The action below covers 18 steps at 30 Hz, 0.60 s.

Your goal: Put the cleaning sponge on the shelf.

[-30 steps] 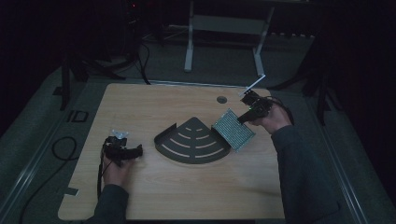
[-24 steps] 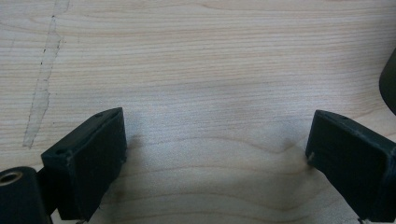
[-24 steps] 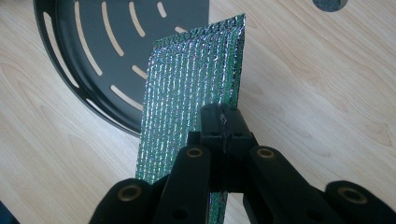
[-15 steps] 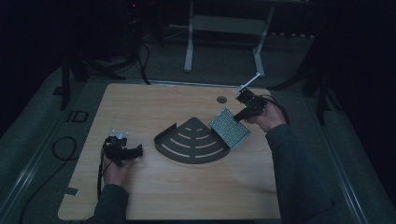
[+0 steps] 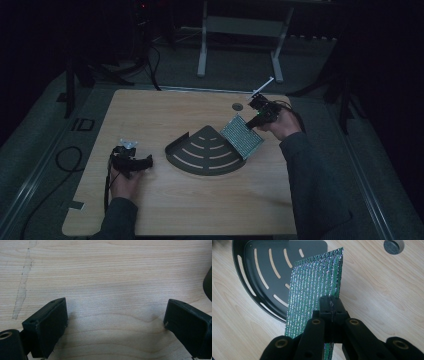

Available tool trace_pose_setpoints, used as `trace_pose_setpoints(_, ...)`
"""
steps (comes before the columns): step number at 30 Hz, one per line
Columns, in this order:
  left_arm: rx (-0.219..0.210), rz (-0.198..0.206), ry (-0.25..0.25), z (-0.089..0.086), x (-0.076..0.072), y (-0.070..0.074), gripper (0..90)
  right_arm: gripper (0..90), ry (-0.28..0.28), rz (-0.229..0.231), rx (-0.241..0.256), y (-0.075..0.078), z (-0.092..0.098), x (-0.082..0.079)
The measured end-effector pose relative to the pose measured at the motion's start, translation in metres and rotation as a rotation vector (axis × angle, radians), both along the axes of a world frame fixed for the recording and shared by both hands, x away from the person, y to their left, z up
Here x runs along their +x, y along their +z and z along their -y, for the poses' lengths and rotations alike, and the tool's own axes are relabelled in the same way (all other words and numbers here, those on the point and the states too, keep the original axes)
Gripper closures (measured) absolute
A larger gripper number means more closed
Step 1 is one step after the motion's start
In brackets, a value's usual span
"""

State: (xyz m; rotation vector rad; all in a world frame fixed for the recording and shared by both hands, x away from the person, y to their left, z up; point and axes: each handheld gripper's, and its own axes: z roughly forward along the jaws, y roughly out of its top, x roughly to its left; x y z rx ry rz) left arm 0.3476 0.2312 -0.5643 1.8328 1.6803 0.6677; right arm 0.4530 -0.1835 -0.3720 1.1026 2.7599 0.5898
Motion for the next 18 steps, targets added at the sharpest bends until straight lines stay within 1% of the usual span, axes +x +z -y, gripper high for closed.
trace_pose_setpoints(18,0.000,0.000,0.000,0.000,0.000,0.000,5.5,89.6,0.003,-0.006,0.007,-0.010,-0.012,0.005)
